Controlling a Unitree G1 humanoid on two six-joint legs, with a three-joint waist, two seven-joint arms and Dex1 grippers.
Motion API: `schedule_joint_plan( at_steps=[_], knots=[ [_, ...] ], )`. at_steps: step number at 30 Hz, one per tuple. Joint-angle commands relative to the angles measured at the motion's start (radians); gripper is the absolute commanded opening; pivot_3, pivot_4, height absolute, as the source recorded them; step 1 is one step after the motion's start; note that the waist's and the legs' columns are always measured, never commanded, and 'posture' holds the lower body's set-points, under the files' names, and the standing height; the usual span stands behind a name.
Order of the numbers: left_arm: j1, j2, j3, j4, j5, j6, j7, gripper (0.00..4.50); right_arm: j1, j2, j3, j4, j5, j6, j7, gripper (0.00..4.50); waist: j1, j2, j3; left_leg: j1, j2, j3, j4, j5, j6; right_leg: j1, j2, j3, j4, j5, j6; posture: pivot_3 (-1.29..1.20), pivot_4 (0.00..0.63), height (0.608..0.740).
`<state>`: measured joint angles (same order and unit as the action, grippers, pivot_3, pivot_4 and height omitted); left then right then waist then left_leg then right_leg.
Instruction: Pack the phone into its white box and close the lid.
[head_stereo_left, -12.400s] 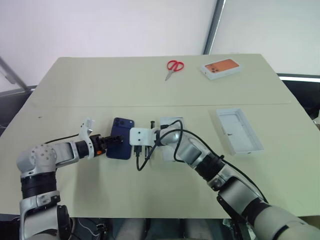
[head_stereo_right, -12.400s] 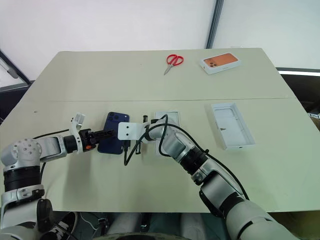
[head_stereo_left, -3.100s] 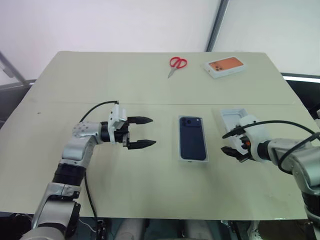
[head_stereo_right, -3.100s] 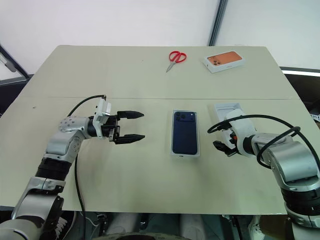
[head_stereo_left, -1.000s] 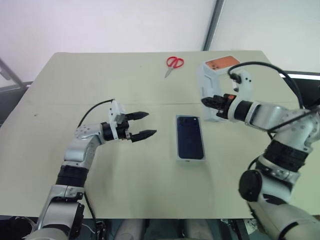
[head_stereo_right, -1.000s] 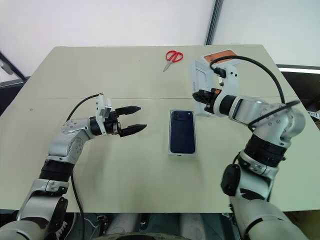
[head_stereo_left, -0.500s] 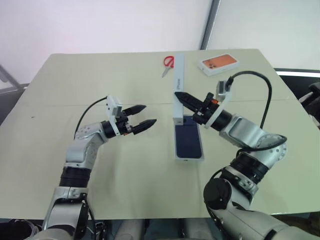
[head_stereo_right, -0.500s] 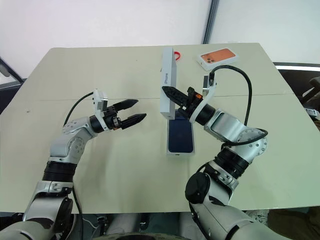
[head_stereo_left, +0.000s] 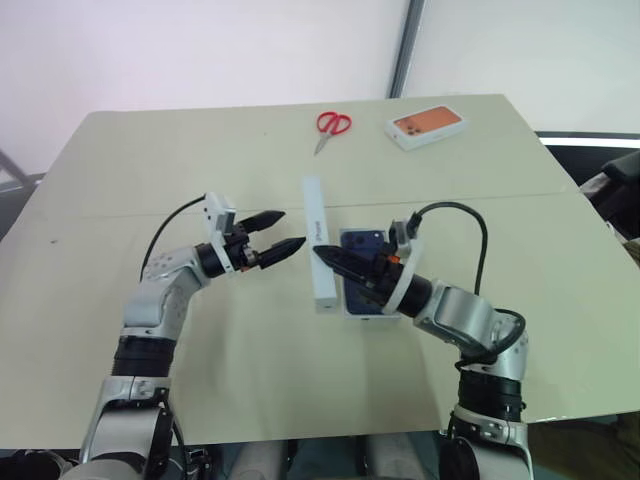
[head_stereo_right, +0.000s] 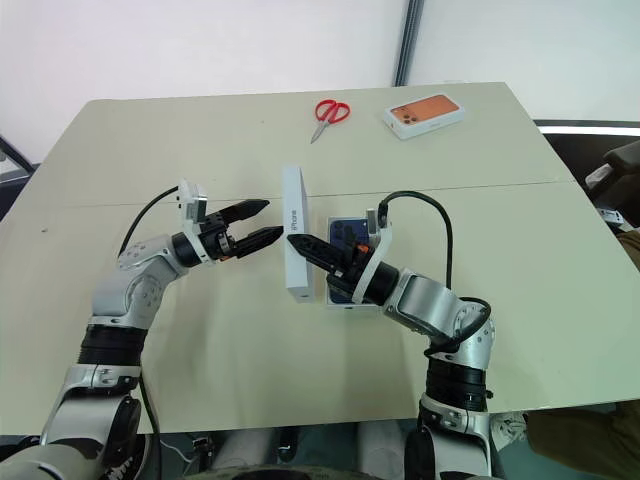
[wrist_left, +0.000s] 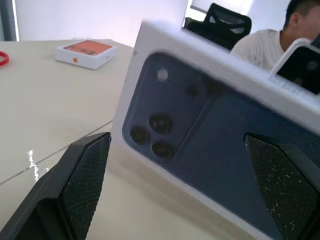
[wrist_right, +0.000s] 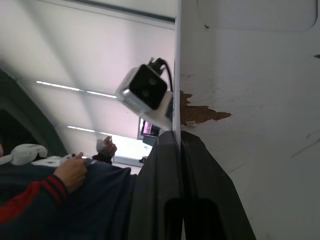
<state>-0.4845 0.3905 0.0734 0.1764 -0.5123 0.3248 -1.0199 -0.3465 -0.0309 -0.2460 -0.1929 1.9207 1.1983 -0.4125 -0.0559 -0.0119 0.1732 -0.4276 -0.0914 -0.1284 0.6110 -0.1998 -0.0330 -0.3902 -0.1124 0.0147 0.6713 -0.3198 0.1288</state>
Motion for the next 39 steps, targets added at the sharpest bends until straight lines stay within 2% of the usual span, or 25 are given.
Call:
schedule_joint_plan(
  at_steps=[1, 4, 5, 10, 15, 19, 23, 24, 31, 34, 39],
  knots=[
    [0.014, 0.001, -0.007, -0.057, -0.033, 0.028, -0.024, 4.25, 0.028, -0.06, 0.076, -0.023, 0.051, -0.065, 0.019, 0.0, 0.002, 0.0, 0.0, 0.0, 0.0, 0.0, 0.0, 0.0, 0.0, 0.0, 0.0, 0.0, 0.0, 0.0, 0.0, 0.0, 0.15, 0.74],
    [0.059, -0.001, -0.041, -0.101, -0.031, 0.047, -0.046, 3.31, 0.048, -0.118, 0.12, -0.015, 0.051, -0.104, 0.023, 0.0, 0.005, 0.0, 0.0, 0.0, 0.0, 0.001, 0.001, 0.0, 0.001, 0.001, 0.0, 0.0, -0.001, 0.0, 0.0, 0.0, 0.15, 0.74],
    [0.073, -0.003, -0.048, -0.118, -0.029, 0.051, -0.041, 2.68, 0.054, -0.137, 0.135, -0.015, 0.051, -0.116, 0.025, 0.0, 0.007, 0.0, 0.0, 0.0, 0.0, 0.001, 0.001, -0.001, 0.001, 0.001, 0.0, 0.0, -0.001, 0.0, 0.0, 0.0, 0.15, 0.74],
    [0.12, -0.009, -0.068, -0.179, -0.042, 0.067, -0.034, 0.12, 0.068, -0.201, 0.182, 0.001, 0.04, -0.172, 0.034, 0.0, 0.012, 0.0, 0.0, 0.0, 0.001, 0.001, 0.001, -0.001, 0.001, 0.001, 0.0, 0.001, -0.001, 0.0, 0.0, 0.0, 0.15, 0.74],
    [0.13, -0.041, -0.09, -0.193, -0.016, 0.046, 0.003, 0.05, 0.067, -0.237, 0.196, 0.013, 0.044, -0.208, 0.057, 0.0, 0.015, 0.0, 0.0, 0.0, 0.0, 0.001, 0.001, -0.001, 0.001, 0.001, 0.0, 0.001, -0.002, 0.0, 0.0, 0.0, 0.15, 0.74],
    [0.128, -0.064, -0.127, -0.179, 0.044, -0.006, 0.032, 0.0, 0.065, -0.263, 0.193, 0.034, 0.008, -0.235, 0.071, 1.32, 0.015, 0.0, 0.0, 0.0, 0.0, 0.001, 0.001, -0.001, 0.001, 0.002, 0.0, 0.001, -0.002, 0.0, 0.0, 0.0, 0.15, 0.74],
    [0.112, -0.092, -0.146, -0.177, 0.048, -0.008, 0.043, 0.0, 0.045, -0.322, 0.167, 0.022, -0.036, -0.242, 0.096, 3.48, 0.015, 0.0, 0.0, 0.0, 0.001, 0.002, 0.001, -0.001, 0.001, 0.002, 0.0, 0.001, -0.002, 0.0, 0.0, 0.0, 0.15, 0.74],
    [0.106, -0.1, -0.151, -0.171, 0.051, -0.01, 0.046, 0.0, 0.037, -0.369, 0.163, -0.004, -0.112, -0.232, 0.143, 3.93, 0.015, 0.0, 0.0, 0.0, 0.001, 0.002, 0.001, -0.001, 0.001, 0.002, 0.0, 0.001, -0.002, 0.0, 0.0, 0.0, 0.15, 0.74],
    [0.065, -0.167, -0.173, -0.113, 0.066, -0.023, 0.065, 0.0, 0.059, -0.593, 0.047, -0.045, -0.376, -0.26, 0.407, 3.93, 0.031, -0.001, 0.0, 0.0, 0.0, 0.003, 0.003, -0.002, 0.003, 0.003, 0.0, 0.0, -0.003, 0.0, 0.0, 0.0, 0.15, 0.74],
    [0.045, -0.205, -0.199, -0.074, 0.086, -0.048, 0.064, 0.0, 0.07, -0.624, -0.024, -0.026, -0.405, -0.283, 0.431, 3.93, 0.041, -0.001, 0.0, 0.0, 0.0, 0.004, 0.003, -0.002, 0.003, 0.003, -0.001, 0.0, -0.003, 0.0, 0.0, 0.0, 0.15, 0.74],
    [-0.002, -0.264, -0.225, -0.015, 0.101, -0.069, 0.065, 0.0, 0.115, -0.675, 0.02, -0.075, -0.702, -0.367, 0.561, 3.93, 0.041, -0.001, 0.0, 0.0, 0.0, 0.005, 0.004, -0.002, 0.004, 0.003, -0.001, 0.0, -0.003, 0.0, 0.001, 0.0, 0.15, 0.74]
  ],
)
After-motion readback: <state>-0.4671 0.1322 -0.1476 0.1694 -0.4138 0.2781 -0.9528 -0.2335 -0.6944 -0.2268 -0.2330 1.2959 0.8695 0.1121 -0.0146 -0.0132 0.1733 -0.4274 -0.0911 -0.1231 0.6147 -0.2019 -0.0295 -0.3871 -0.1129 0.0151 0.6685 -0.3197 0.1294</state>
